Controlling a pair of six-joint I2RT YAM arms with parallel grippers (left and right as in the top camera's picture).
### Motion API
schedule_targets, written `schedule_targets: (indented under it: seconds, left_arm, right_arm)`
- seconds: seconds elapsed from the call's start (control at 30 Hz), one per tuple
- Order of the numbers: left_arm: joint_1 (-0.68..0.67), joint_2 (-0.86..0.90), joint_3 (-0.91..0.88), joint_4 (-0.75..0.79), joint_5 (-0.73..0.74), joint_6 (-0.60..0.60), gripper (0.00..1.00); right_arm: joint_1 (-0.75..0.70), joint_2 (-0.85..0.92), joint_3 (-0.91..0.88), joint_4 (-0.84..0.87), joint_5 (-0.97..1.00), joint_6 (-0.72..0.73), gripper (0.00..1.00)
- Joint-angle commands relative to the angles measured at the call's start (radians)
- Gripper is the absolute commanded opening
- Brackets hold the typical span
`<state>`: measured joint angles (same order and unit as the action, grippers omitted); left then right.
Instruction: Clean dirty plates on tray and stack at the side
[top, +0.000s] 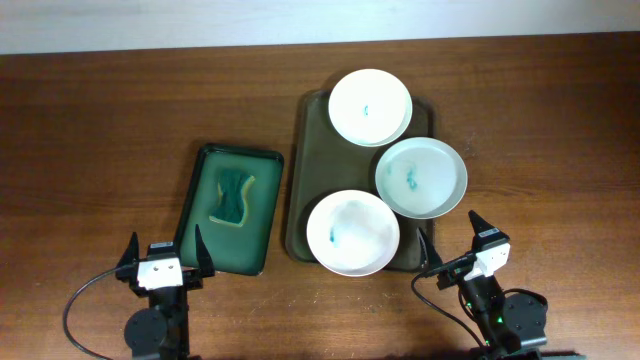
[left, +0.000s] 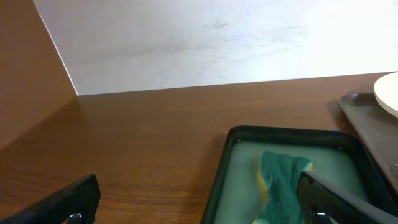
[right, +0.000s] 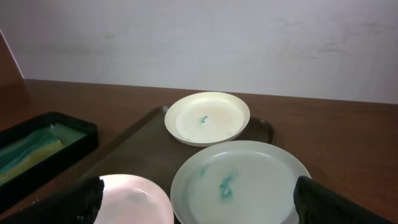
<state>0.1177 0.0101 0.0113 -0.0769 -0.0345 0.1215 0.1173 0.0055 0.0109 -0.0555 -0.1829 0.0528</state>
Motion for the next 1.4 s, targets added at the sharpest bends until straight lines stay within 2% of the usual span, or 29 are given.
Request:
schedule_targets:
  seconds: [0.0,0.1,0.17,0.23,0.33,0.37,0.47,0.6,0.67,0.73,0.8,0.9,1.0,1.07,1.1,1.13,1.17,1.2,1.23,1.3,1.37]
  left_arm:
    - [0.005,-0.003,-0.002,0.026,-0.009,-0.012,0.99]
    - [0.005,-0.003,-0.002,0.075,0.013,-0.016,0.99]
    - [0.005,-0.003,-0.002,0.15,0.194,-0.014,0.99]
    - [0.005,-0.003,-0.001,0.174,0.251,-0.014,0.99]
    - [0.005,0.024,0.066,0.18,0.267,-0.014,0.99]
    - [0.005,0.077,0.133,0.152,0.266,-0.014,0.99]
    - [0.005,0.385,0.43,-0.038,0.279,-0.014,0.99]
    - [0.005,0.846,0.92,-0.455,0.328,-0.014,0.99]
    - [0.003,1.025,1.106,-0.62,0.345,-0.015,0.99]
    - [0.003,1.156,1.208,-0.724,0.359,-0.028,0.99]
    - [0.003,1.215,1.209,-0.74,0.446,-0.049,0.99]
    - [0.003,1.285,1.209,-0.774,0.457,-0.049,0.99]
    - [0.003,1.353,1.209,-0.779,0.453,-0.048,0.99]
    - [-0.005,1.383,1.209,-0.78,0.462,-0.049,0.99]
    - [-0.018,1.39,1.209,-0.778,0.536,-0.049,0.99]
    - [-0.023,1.391,1.209,-0.776,0.55,-0.048,1.0]
    - [-0.043,1.397,1.209,-0.775,0.488,-0.048,0.75]
    - [-0.065,1.406,1.209,-0.791,0.395,-0.05,0.69]
    - [-0.1,1.419,1.209,-0.812,0.274,-0.084,0.67]
    - [-0.219,1.485,1.209,-0.828,0.003,-0.244,0.66]
    - [-0.255,1.564,1.209,-0.814,-0.101,-0.319,0.65]
  right_arm:
    - [-0.006,0.001,-0.005,-0.008,0.018,0.01,0.98]
    - [-0.006,0.001,-0.005,0.005,0.018,0.01,0.98]
    - [-0.006,0.001,-0.005,0.019,-0.031,0.011,0.98]
    - [-0.006,0.001,-0.002,0.055,-0.09,0.016,0.98]
    - [-0.006,0.015,0.103,-0.002,-0.097,0.048,0.98]
    - [-0.006,0.048,0.195,-0.063,-0.095,0.048,0.98]
    - [-0.006,0.23,0.457,-0.277,-0.095,0.049,0.98]
    - [-0.006,0.625,0.868,-0.686,-0.096,0.048,0.98]
    - [-0.006,0.806,1.013,-0.795,-0.109,0.05,0.98]
    - [-0.006,0.982,1.094,-0.809,-0.166,0.072,0.98]
    - [-0.006,1.065,1.104,-0.812,-0.273,0.072,0.98]
    - [-0.005,1.215,1.088,-0.932,-0.303,0.122,1.0]
    - [0.053,1.411,1.013,-0.948,-0.249,0.127,0.75]
    - [0.087,1.505,1.006,-0.931,-0.156,0.188,0.66]
    - [0.108,1.571,1.006,-0.904,-0.141,0.203,0.6]
    - [0.114,1.612,1.006,-0.882,-0.138,0.22,0.59]
    - [0.114,1.648,1.006,-0.864,-0.137,0.223,0.58]
    - [0.111,1.669,1.006,-0.853,-0.137,0.227,0.58]
    - [0.111,1.685,1.006,-0.842,-0.137,0.23,0.58]
    - [0.112,1.695,1.006,-0.834,-0.137,0.23,0.57]
    - [0.112,1.695,1.006,-0.834,-0.137,0.23,0.57]
